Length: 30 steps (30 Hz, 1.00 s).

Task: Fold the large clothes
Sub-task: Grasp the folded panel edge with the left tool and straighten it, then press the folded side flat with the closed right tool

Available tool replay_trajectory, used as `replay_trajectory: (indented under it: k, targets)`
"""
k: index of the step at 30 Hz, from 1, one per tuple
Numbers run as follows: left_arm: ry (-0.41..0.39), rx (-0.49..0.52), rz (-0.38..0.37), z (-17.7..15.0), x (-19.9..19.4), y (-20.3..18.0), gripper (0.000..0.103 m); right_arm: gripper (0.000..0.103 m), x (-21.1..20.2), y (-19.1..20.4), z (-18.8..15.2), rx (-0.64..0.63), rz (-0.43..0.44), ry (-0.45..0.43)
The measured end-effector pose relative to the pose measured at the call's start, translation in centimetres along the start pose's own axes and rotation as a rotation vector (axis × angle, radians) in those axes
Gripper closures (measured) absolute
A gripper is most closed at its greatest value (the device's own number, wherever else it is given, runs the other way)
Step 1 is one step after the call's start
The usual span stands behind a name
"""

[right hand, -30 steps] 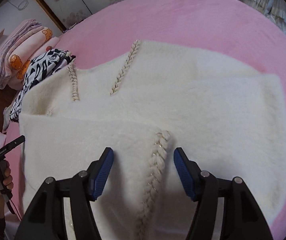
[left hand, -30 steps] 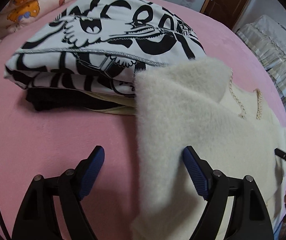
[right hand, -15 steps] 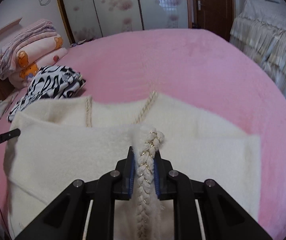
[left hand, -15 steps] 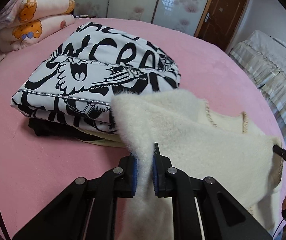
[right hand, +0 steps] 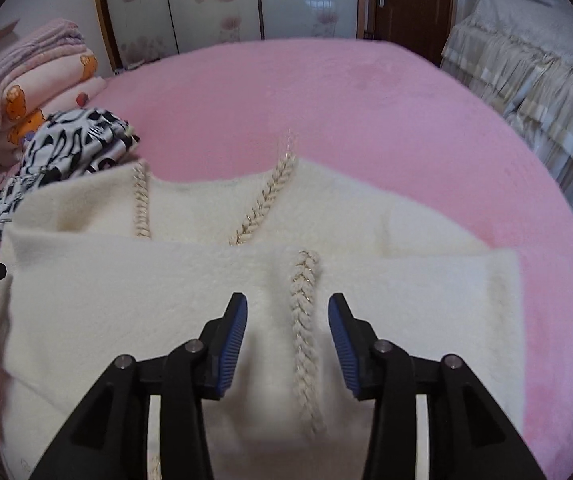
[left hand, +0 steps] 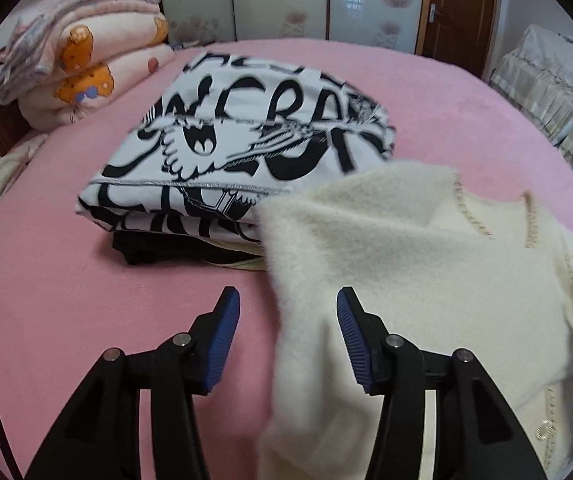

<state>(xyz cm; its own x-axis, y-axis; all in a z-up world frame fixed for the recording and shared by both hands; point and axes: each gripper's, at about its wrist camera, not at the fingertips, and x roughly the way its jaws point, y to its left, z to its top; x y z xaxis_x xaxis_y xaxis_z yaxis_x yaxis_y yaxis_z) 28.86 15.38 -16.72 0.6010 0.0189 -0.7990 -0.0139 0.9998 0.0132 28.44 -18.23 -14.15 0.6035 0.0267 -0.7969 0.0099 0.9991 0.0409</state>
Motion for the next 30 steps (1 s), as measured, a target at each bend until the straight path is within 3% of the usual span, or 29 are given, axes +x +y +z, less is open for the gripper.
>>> replay_trajectory:
  k: [4,8,12,14,18,21,25,30]
  targets:
    - [-0.017,-0.012,-0.106,-1.7,-3.0,-2.7,0.05,0.061,-1.6,2.4,-1.6,-0.009,0.134,0.01]
    - [-0.007,-0.048,-0.191,-3.8,-2.9,-6.3,0.05,0.061,-1.2,7.1,-3.0,-0.048,0.233,0.052]
    - [0.048,-0.07,-0.184,-5.8,-0.1,-8.7,0.05,0.061,0.9,10.4,-4.4,-0.077,0.268,0.102]
    - [0.082,-0.062,-0.138,-6.7,1.5,-8.8,0.051,0.063,2.0,10.4,-4.8,-0.089,0.23,0.104]
    - [0.066,-0.05,-0.143,-7.3,2.2,-6.9,0.052,0.096,2.2,7.0,-4.6,-0.08,0.128,0.085]
    - [0.059,-0.051,-0.127,-7.2,2.1,-5.2,0.054,0.095,2.7,2.5,-4.8,-0.044,-0.051,0.071]
    - [0.06,-0.081,-0.109,-7.3,2.1,-3.4,0.054,0.103,2.4,-2.2,-4.9,0.072,0.064,0.086]
    - [0.073,-0.083,-0.088,-7.3,1.7,-3.1,0.054,0.1,1.6,-1.1,-5.2,0.061,0.027,0.092]
